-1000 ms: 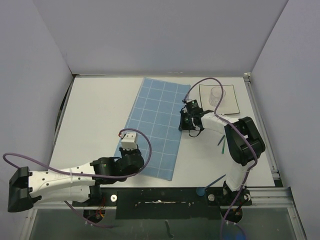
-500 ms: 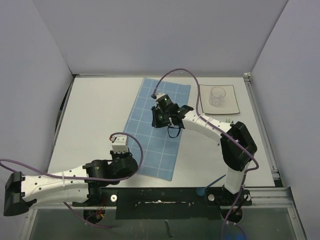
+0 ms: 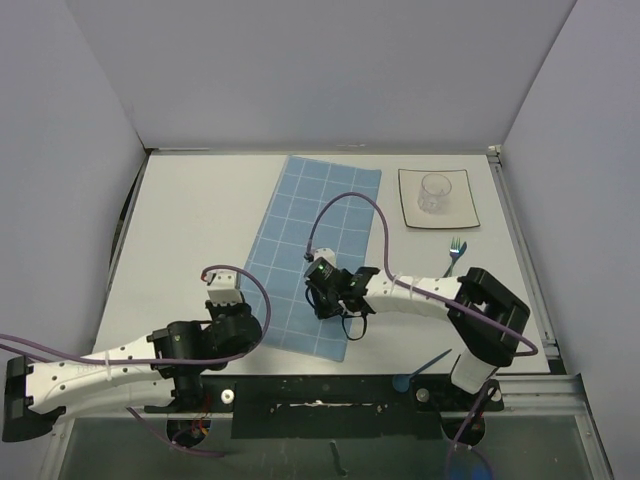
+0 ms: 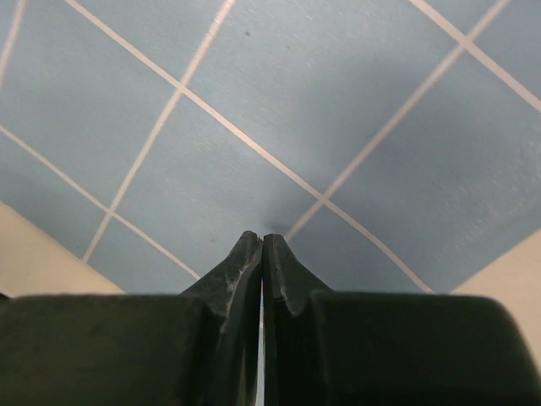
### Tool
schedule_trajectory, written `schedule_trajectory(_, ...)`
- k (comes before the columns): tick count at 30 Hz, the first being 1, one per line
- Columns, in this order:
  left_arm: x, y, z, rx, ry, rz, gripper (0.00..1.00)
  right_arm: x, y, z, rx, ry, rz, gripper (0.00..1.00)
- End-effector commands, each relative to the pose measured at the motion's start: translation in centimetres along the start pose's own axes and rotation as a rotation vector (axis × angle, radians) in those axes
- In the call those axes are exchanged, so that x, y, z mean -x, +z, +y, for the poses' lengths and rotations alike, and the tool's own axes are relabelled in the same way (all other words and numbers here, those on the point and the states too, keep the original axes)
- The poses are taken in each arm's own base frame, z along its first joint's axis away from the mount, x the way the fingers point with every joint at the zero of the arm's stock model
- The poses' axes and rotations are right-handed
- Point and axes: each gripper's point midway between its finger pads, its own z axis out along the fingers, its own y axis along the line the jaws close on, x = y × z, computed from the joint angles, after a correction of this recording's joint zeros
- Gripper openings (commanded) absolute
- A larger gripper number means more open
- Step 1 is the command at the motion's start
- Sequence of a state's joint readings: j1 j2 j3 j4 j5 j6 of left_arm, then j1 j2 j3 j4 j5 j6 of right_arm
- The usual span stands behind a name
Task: Set the dinner table for one person
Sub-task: Move the napkin to the center of the board.
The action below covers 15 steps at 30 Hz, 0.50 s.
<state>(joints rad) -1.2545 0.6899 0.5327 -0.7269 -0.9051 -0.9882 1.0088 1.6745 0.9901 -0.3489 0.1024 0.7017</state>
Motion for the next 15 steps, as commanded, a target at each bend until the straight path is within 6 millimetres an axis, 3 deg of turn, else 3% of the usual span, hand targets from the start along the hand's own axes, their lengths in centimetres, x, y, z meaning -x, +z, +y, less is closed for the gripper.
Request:
schedule_trajectory(1, 1.5, -0.2, 0.1, 0.008, -0.038, -0.042, 0.0, -1.8, 0.0, -2.1, -0.121, 0.027, 0.002, 0.0)
schedule_trajectory(5, 2.4, -0.6, 0.3, 0.023, -0.025, -0.05, 0.0, -4.6, 0.0, -4.4, -0.229, 0.027, 0.077, 0.0)
schedule_trajectory(11, 3.6, -0.8, -0.2, 0.012, -0.019, -0.074, 0.0, -7.9, -0.6, -5.2, -0.262, 0.041, 0.127, 0.0)
schedule_trajectory(15, 4.3, -0.8, -0.5, 0.016, -0.009, -0.081, 0.0, -12.2, -1.5, -8.3, -0.395, 0.109, 0.229, 0.0)
